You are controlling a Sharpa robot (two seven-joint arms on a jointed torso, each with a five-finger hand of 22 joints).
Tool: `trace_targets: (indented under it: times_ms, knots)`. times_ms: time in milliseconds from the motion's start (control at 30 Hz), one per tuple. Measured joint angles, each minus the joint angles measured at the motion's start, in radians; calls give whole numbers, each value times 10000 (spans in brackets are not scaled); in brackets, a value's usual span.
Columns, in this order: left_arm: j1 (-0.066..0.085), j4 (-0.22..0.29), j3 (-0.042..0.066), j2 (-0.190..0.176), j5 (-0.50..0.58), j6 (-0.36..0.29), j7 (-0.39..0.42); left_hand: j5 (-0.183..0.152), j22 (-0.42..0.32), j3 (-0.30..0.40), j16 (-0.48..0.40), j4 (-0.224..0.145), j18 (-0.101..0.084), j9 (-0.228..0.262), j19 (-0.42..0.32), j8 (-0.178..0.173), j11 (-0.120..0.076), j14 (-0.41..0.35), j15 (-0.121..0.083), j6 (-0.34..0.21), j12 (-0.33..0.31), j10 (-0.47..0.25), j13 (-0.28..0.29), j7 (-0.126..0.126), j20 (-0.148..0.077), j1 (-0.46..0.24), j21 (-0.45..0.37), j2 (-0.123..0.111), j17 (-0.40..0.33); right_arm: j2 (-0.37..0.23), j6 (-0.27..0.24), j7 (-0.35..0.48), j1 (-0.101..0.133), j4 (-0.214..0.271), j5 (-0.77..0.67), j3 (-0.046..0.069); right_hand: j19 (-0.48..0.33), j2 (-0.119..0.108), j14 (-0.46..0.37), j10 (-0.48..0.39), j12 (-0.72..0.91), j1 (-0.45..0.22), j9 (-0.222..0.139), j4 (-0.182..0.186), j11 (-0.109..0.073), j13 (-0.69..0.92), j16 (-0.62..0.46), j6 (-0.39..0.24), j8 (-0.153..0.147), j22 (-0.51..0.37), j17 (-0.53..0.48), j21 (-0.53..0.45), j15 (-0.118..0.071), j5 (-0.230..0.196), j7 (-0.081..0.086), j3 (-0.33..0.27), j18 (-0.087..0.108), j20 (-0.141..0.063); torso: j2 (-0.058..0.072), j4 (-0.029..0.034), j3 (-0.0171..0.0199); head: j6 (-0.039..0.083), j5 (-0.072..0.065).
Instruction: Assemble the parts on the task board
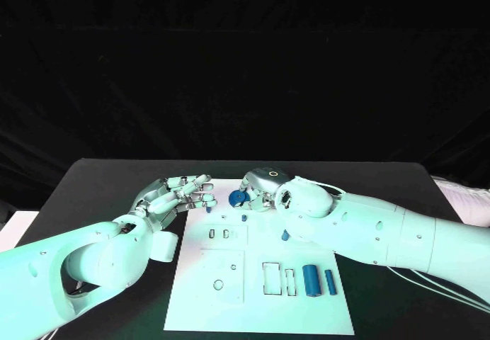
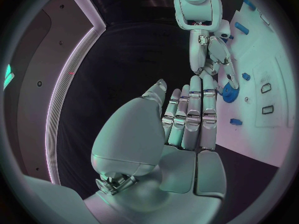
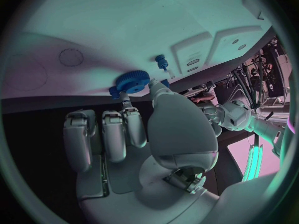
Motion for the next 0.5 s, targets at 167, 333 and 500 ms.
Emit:
trace_targets:
  times_ms: [167, 333, 500]
  knots:
    - [0, -18, 0, 16, 0, -7, -58, 0, -10, 37, -46, -38, 0, 0, 0, -40, 28, 0, 0, 0, -35, -29, -8, 0, 0, 38, 0, -38, 12, 11, 141, -8, 29, -47, 179, 14, 0, 231, 0, 2, 0, 198, 22, -19, 0, 0, 0, 25, -17, -1, -1, 0, 0, 358, -28, -20, 0, 0, 0, -5, 0, 4, -17]
    - [0, -33, 0, 26, 0, -9, -106, 0, -10, 37, -46, -37, 0, 0, 0, -40, 29, 0, 0, 0, -36, -29, -8, 0, 0, 38, 0, -38, 11, -16, 115, -9, 35, -48, 318, 15, 0, 386, 0, 3, 51, 143, 21, -19, 1, 0, 0, 32, -16, -1, 8, 0, -1, 516, -40, -20, -105, 0, 0, -2, 2, 7, -30]
    - [0, -45, 0, 29, 0, -9, -132, 0, -18, 60, -46, -60, 0, 0, 0, -40, 51, 0, 0, -1, -35, -51, -7, -1, 0, 38, 0, -38, 11, -220, -178, 4, 4, 100, 405, -6, 0, 386, 0, 3, 51, 143, 34, -19, 1, 0, 0, 40, -15, -2, 7, 0, -1, 553, -43, -20, -104, 0, 0, 0, 8, 6, -34]
